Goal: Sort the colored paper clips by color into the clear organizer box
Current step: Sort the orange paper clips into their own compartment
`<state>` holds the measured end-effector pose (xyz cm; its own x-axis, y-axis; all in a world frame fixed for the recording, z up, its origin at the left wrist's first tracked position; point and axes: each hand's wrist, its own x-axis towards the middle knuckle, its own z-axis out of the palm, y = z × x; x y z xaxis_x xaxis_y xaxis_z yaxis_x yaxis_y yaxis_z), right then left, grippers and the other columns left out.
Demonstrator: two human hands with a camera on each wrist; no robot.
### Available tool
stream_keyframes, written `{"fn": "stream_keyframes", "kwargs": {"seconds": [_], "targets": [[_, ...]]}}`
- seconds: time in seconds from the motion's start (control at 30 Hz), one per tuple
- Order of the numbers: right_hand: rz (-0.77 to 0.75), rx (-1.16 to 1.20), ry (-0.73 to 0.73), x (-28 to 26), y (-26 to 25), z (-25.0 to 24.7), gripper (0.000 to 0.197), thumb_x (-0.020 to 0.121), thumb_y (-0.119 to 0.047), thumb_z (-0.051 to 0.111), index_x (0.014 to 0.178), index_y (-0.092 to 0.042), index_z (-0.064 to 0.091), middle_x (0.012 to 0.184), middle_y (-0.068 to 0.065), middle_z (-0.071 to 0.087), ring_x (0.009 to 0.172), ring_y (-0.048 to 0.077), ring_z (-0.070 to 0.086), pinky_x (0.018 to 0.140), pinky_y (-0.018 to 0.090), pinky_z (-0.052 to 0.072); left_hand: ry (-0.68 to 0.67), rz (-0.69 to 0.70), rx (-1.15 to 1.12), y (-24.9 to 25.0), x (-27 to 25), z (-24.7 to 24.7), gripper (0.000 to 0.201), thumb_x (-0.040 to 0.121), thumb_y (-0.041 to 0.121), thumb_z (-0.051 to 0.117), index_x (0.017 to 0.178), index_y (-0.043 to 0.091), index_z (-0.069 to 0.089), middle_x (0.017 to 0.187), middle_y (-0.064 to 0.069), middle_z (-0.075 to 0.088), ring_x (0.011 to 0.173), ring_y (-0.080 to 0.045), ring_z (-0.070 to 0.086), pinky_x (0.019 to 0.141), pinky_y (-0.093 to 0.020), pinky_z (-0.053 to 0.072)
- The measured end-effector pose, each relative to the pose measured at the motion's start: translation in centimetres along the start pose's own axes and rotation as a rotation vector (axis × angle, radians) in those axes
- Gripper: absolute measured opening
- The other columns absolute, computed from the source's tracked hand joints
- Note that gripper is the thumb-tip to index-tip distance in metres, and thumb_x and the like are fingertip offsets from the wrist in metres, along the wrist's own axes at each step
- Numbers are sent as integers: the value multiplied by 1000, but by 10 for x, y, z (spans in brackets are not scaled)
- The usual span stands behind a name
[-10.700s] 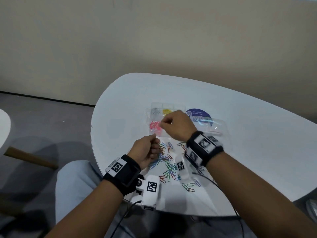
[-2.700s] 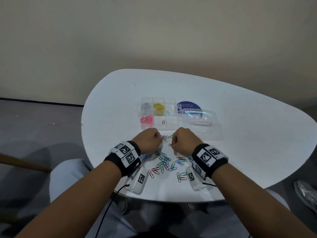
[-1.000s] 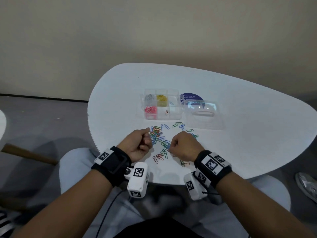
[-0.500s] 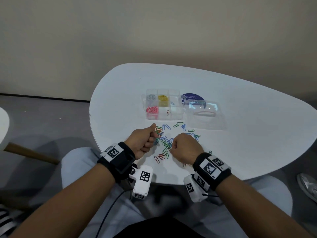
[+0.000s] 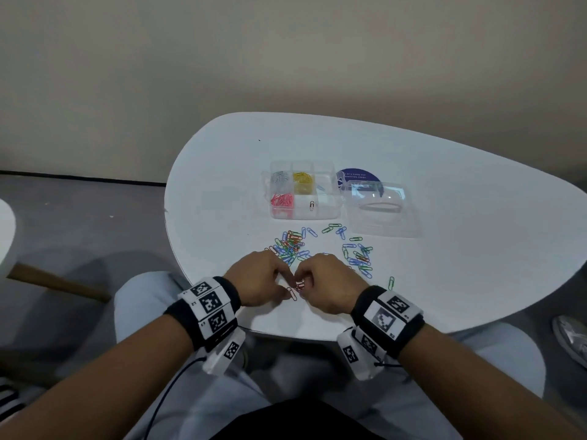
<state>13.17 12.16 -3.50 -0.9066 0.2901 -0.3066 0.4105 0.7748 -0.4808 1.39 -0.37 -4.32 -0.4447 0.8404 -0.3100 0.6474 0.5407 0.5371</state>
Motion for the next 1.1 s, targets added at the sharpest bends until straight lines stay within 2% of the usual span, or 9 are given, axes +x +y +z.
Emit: {"fn": "stream_keyframes", "kwargs": {"seconds": [0.1, 0.3, 0.47, 0.53, 0.6, 0.7, 0.8, 0.93, 1.1], "targets": [[12, -54, 23, 1, -3, 1, 16, 84, -9, 61, 90, -18, 74, 95, 2, 71, 89, 22, 64, 66, 27, 41, 42, 27, 81, 3, 2, 3, 15, 79, 37, 75, 93, 38, 77, 65, 16, 54, 67, -4, 51, 61, -21, 35], [4, -202, 12, 3, -10, 4, 9, 88, -11, 55, 89, -12, 64, 96, 7, 67, 87, 26, 63, 65, 30, 41, 147, 131, 313, 1, 0, 7, 19, 91, 39, 58, 101, 37, 74, 100, 11, 72, 93, -15, 62, 68, -27, 43], [-92, -375, 10, 6, -17, 2, 4, 90, -11, 50, 87, -13, 52, 102, 14, 62, 92, 33, 60, 67, 32, 36, 192, 124, 415, -4, -1, 9, 21, 96, 35, 48, 98, 26, 66, 95, 2, 69, 87, -23, 61, 62, -28, 31], [-99, -410, 17, 9, -17, 1, 6, 90, -11, 50, 83, -11, 51, 97, 15, 60, 89, 35, 59, 66, 32, 36, 155, 72, 238, -7, 0, 7, 18, 96, 31, 48, 91, 21, 62, 86, 3, 66, 80, -20, 58, 63, -29, 35], [-74, -393, 22, 13, -15, -1, 19, 86, -11, 52, 70, -11, 41, 84, 11, 53, 77, 33, 54, 62, 32, 35, 135, -30, -130, -7, 2, 2, 21, 96, 22, 47, 79, 14, 57, 73, 3, 58, 67, -17, 52, 59, -29, 36], [-10, -222, 61, 18, -11, -10, 8, 77, -13, 57, 72, -7, 54, 77, 9, 61, 71, 29, 59, 59, 33, 47, 131, -270, -941, -3, 5, -9, 30, 89, 11, 43, 60, 17, 40, 55, 1, 32, 43, -13, 25, 40, -21, 20], [43, 45, 163, 18, -10, -28, 10, 71, -12, 63, 69, -3, 67, 67, 11, 67, 53, 15, 58, 55, 29, 51, -22, -292, -1493, -2, 7, -17, 13, 76, 16, 40, 63, 17, 37, 57, 3, 25, 41, -10, 17, 40, -19, 6], [-9, 263, 258, 15, -27, -53, 8, 71, -18, 72, 66, -13, 69, 58, -7, 61, 49, 1, 51, 49, 17, 43, -122, -222, -1693, 7, 14, -15, 10, 73, 17, 34, 64, 15, 39, 56, 2, 26, 41, -10, 21, 42, -20, 7], [-67, 279, 204, 23, -43, -47, 4, 74, -18, 70, 72, -16, 72, 66, -3, 69, 61, 6, 64, 60, 23, 56, -89, -332, -1677, 22, 27, -4, 33, 84, 17, 35, 55, 18, 51, 46, 4, 38, 35, -9, 31, 40, -17, 10]]}}
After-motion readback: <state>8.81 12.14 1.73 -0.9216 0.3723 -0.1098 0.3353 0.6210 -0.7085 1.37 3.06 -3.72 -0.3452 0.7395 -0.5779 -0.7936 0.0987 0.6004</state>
